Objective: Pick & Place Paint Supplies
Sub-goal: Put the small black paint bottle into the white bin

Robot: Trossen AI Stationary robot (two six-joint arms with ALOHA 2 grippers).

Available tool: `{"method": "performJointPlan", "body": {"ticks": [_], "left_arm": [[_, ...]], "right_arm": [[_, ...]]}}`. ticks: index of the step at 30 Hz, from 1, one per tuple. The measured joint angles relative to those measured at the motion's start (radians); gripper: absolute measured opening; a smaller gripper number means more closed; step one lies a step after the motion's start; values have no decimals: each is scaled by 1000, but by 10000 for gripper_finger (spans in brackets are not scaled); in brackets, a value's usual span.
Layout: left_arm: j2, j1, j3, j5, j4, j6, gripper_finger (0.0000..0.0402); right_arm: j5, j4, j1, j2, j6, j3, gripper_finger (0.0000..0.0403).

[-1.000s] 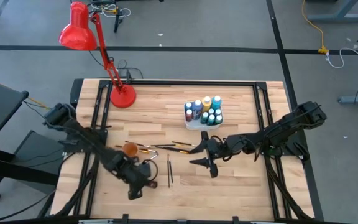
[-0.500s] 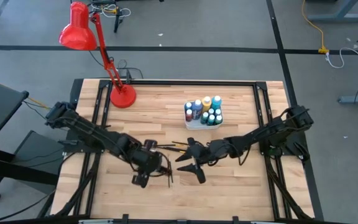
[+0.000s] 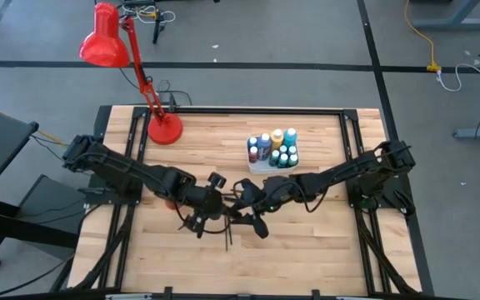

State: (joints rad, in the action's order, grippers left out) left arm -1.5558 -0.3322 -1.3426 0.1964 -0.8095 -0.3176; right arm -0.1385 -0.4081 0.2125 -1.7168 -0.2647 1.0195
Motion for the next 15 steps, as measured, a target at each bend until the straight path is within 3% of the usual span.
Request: {"method": "performJointPlan", "body": {"ticks": [8,15], "left_arm": [[-1,43,2,22,-5,-28,125],[-1,41,-1,35,-27,41,121]], "right_arm": [[41,17,-39,1,21,0,227],[6,21,-42,8,100,0,224]]}}
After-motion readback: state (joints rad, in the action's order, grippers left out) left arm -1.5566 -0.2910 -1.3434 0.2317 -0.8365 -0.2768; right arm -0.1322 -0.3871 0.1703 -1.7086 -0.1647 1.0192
